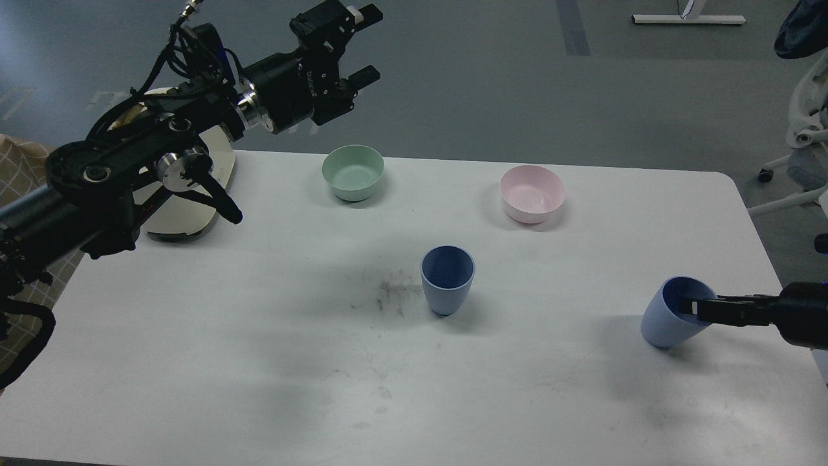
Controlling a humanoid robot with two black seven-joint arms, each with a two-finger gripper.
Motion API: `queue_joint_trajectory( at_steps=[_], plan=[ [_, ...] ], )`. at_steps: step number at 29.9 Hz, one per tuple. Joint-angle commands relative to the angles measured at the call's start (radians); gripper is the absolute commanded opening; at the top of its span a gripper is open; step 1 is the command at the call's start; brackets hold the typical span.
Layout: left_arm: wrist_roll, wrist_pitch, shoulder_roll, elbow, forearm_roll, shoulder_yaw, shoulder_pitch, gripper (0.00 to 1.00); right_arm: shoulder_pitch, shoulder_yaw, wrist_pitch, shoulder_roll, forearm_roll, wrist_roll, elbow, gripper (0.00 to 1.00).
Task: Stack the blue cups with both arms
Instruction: 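Reach the right gripper to the other blue cup and grasp it, then lift the blue cup and carry it over the centered cup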
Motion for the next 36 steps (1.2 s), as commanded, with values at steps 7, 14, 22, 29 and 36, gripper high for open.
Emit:
queue_joint_trajectory(
  at_steps=[7, 14, 22, 29, 36],
  plan=[
    [-0.001, 0.004, 0.001, 0.000, -0.002, 0.000, 0.005, 0.98, -0.014, -0.002, 0.000, 0.009, -0.049, -0.007, -0.005, 0.53],
    [-0.001, 0.006, 0.004, 0.000, -0.002, 0.000, 0.007, 0.98, -0.015, -0.002, 0.000, 0.009, -0.050, -0.021, -0.005, 0.06],
    [-0.001, 0.009, 0.002, 0.000, -0.002, -0.001, 0.011, 0.98, 0.002, 0.008, 0.000, 0.009, -0.044, -0.025, 0.004, 0.00],
    [-0.001, 0.007, 0.001, 0.000, -0.002, -0.001, 0.011, 0.98, 0.032, 0.041, 0.000, -0.027, -0.038, -0.024, 0.084, 0.00],
    [-0.001, 0.006, 0.001, -0.001, 0.000, 0.000, 0.011, 0.98, 0.222, 0.055, 0.000, -0.090, -0.035, -0.021, 0.196, 0.00]
  ],
)
